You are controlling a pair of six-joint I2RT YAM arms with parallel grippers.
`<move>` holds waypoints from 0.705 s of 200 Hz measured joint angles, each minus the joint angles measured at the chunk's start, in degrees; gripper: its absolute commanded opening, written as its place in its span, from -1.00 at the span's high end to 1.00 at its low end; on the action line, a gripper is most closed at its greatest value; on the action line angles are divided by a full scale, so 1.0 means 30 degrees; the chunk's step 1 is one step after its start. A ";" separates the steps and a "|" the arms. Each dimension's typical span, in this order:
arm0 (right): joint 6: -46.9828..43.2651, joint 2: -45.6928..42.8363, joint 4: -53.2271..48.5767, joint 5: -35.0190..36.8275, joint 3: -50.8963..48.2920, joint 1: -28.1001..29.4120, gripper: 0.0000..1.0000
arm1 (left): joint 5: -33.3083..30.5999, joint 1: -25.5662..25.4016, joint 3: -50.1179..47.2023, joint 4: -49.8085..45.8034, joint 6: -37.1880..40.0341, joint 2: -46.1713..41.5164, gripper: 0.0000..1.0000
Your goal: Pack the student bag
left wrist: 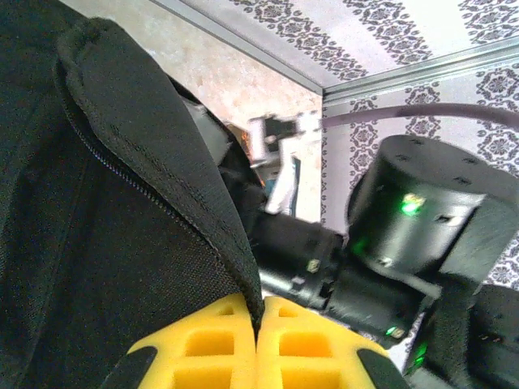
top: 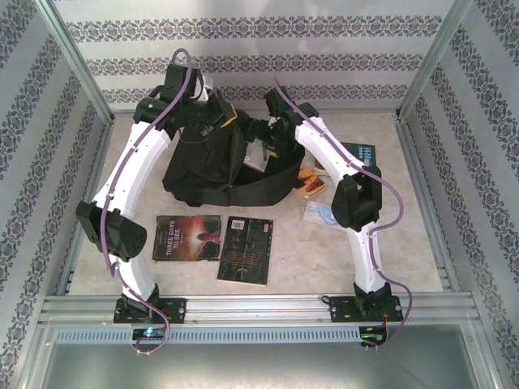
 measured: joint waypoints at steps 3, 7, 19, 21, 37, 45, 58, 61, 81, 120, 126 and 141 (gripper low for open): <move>0.0240 0.0080 0.0080 -0.0168 0.0000 0.0095 -0.77 | 0.0000 -0.0022 0.0073 0.0000 -0.0015 0.0073 1.00; 0.0437 0.0146 0.0197 -0.0350 0.0000 0.0189 -0.86 | 0.0044 -0.0058 0.0131 0.0015 -0.0051 0.0138 1.00; 0.1282 0.0335 0.0743 -0.1027 -0.0015 0.0481 -0.96 | 0.0146 -0.0168 0.0240 0.0080 -0.0102 0.0248 1.00; 0.1515 0.0364 0.0845 -0.1151 -0.0015 0.0495 -0.96 | 0.0175 -0.0197 0.0262 0.0109 -0.0124 0.0277 1.00; 0.2317 0.0466 0.1603 -0.2018 -0.0015 0.0685 -0.96 | 0.0277 -0.0291 0.0342 0.0255 -0.0131 0.0299 1.00; 0.2645 0.0466 0.1960 -0.2317 -0.0080 0.0729 -0.96 | 0.0277 -0.0306 0.0350 0.0284 -0.0131 0.0299 1.00; 0.2878 0.0459 0.2295 -0.2492 -0.0240 0.0729 -0.96 | 0.0248 -0.0299 0.0350 0.0277 -0.0124 0.0306 1.00; 0.2936 0.0452 0.2331 -0.2535 -0.0291 0.0729 -0.96 | 0.0226 -0.0299 0.0350 0.0262 -0.0124 0.0313 1.00; 0.3067 0.0408 0.2718 -0.2820 -0.0852 0.0685 -0.96 | 0.0189 -0.0299 0.0350 0.0226 -0.0102 0.0372 1.00; 0.1698 -0.0321 0.2368 -0.2288 -0.1253 0.0634 -0.96 | -0.0554 -0.0299 0.0357 -0.0299 0.0197 0.0372 1.00; 0.1275 -0.0663 0.2229 -0.2069 -0.1319 0.0641 -0.96 | -0.0678 -0.0299 0.0357 -0.0364 0.0240 0.0372 1.00; 0.0109 -0.2033 0.1887 -0.1413 -0.1829 0.0641 -0.96 | -0.0998 -0.0299 0.0357 -0.0517 0.0335 0.0372 1.00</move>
